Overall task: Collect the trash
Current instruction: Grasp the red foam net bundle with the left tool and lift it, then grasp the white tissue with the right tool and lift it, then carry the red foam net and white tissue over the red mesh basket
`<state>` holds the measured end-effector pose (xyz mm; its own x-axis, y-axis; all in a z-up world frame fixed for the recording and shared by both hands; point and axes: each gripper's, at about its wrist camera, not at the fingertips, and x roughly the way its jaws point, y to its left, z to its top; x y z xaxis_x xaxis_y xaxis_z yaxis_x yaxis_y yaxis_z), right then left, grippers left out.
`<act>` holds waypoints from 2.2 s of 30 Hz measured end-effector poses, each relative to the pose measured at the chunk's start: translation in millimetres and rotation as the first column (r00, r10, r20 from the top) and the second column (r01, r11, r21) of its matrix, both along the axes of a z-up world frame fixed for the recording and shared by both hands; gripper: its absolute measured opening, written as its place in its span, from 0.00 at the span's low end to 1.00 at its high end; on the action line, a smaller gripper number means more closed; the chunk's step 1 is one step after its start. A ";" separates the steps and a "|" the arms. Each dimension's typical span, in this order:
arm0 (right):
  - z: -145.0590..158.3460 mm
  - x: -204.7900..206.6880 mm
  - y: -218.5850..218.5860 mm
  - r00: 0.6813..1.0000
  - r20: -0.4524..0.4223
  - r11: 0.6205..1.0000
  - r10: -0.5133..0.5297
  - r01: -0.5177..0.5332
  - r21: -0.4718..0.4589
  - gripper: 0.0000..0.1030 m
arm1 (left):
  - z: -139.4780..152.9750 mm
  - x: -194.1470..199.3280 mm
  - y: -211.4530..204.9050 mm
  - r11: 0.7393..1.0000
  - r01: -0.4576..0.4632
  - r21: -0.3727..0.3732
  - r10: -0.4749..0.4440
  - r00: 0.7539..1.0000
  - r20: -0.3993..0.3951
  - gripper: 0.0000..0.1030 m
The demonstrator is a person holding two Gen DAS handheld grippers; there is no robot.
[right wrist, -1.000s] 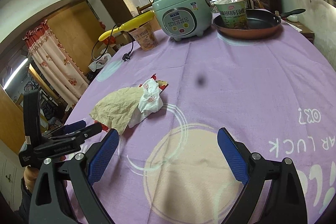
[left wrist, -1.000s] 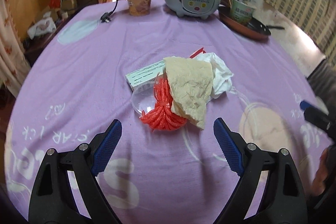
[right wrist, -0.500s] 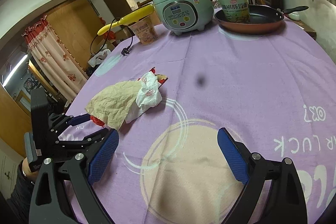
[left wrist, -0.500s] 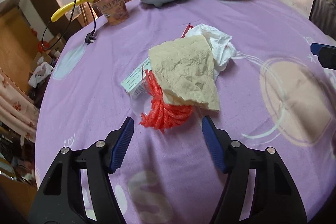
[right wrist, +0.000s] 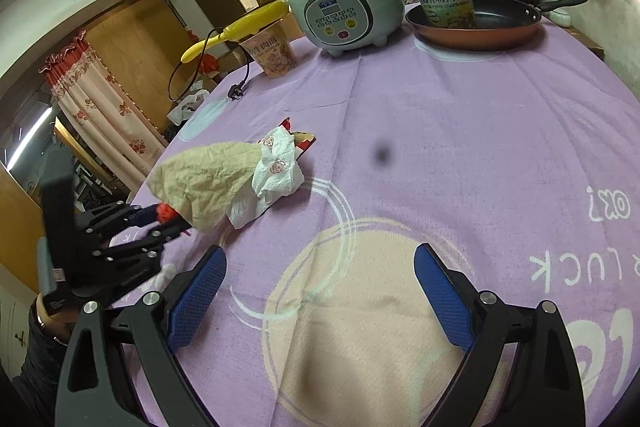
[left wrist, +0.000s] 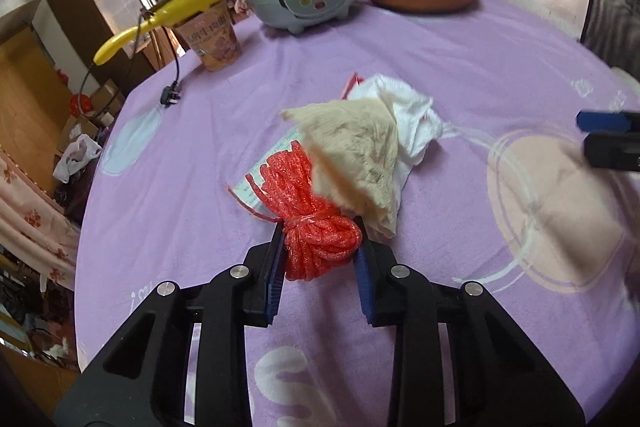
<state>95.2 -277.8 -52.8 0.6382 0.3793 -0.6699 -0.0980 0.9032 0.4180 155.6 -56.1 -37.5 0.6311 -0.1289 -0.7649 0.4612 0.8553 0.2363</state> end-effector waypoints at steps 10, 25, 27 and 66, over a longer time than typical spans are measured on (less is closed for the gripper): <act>10.2 -2.4 14.9 1.000 -0.006 0.998 0.022 -0.022 -0.062 0.91 | 30.8 -43.6 40.0 0.988 -0.040 -0.146 0.046 0.998 0.036 0.31; 2.7 85.8 73.1 0.994 -0.074 0.971 0.086 -0.100 -0.218 0.73 | -13.5 -59.9 85.4 0.924 -0.136 -0.357 0.097 0.987 -0.126 0.32; -6.8 97.5 84.5 0.989 -0.097 0.960 0.108 -0.129 -0.248 0.68 | -15.3 -60.4 85.6 0.921 -0.132 -0.366 0.089 0.987 -0.132 0.33; 71.6 -68.5 67.7 0.979 0.122 0.976 0.166 -0.146 -0.160 0.15 | 21.5 -168.6 123.5 0.885 -0.194 -0.423 0.180 0.981 -0.072 0.33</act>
